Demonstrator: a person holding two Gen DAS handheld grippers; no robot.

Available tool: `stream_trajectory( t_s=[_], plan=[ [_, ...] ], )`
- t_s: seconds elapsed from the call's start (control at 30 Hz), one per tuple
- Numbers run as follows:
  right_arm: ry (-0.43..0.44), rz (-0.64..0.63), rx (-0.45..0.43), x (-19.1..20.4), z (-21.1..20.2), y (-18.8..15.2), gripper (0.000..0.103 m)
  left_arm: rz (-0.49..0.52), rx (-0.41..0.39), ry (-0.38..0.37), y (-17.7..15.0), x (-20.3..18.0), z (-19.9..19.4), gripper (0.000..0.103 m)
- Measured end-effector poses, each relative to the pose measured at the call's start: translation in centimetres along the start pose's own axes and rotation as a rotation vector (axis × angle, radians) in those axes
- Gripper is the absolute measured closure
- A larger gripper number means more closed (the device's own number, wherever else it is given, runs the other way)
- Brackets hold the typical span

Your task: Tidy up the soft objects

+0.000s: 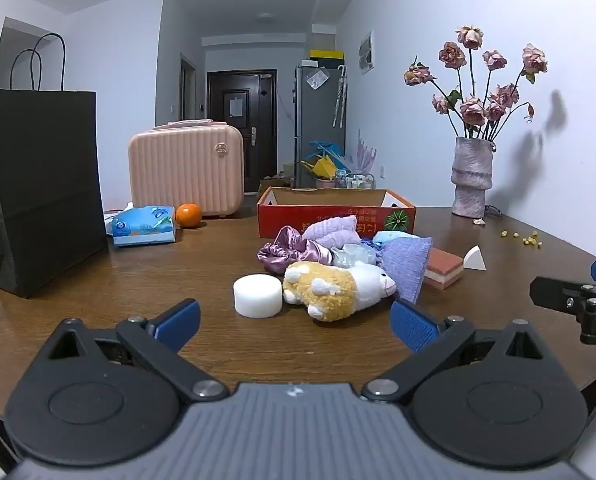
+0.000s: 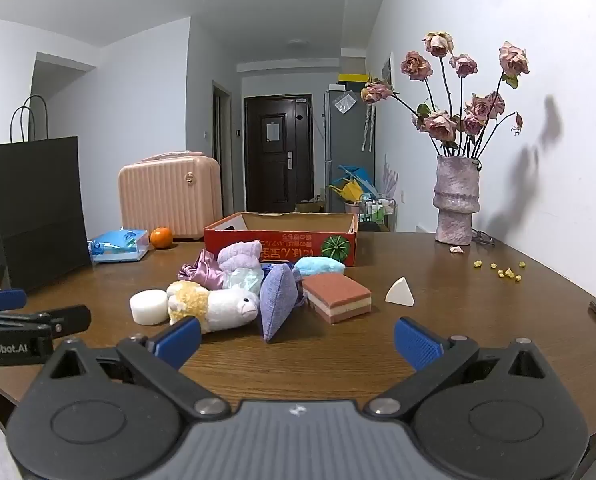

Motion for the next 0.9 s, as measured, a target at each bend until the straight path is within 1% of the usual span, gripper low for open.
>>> stream_trajectory(
  t_s=[0.03,0.3,0.33,0.5,0.57,0.9],
  plan=[
    [-0.001,-0.002,-0.002,0.02,0.00,0.02,0.000,0.016,-0.003,0.005,0.00,-0.03,-0.01,0.000],
    [-0.003,-0.008,0.000,0.08,-0.02,0.05,0.000,0.011,0.001,0.007,0.04,-0.51,0.06,0.000],
    [-0.004,-0.010,0.002,0.10,0.01,0.03,0.000,-0.003,-0.001,0.001,0.01,0.03,0.00,0.000],
    [-0.001,-0.008,0.002,-0.08,-0.04,0.04,0.000,-0.003,0.002,0.003,0.03,0.07,0.28,0.000],
    [-0.004,-0.011,0.002,0.08,-0.07,0.02,0.000,-0.003,-0.006,0.001,0.57,0.12,-0.58,0.000],
    [-0.004,-0.012,0.002,0.06,-0.11,-0.02,0.000,-0.004,-0.006,0.000,0.51,0.16,-0.55,0.000]
  ],
)
Point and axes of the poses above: each gripper's, at about its wrist camera, not at the fingertips, and z roughly the way its jaws point, x to its left, y to its top, the point moved 8 cm from there along z, roughly the way its jaws point, and after that the axes turned 1 degree about y, right-handed, at the moved point
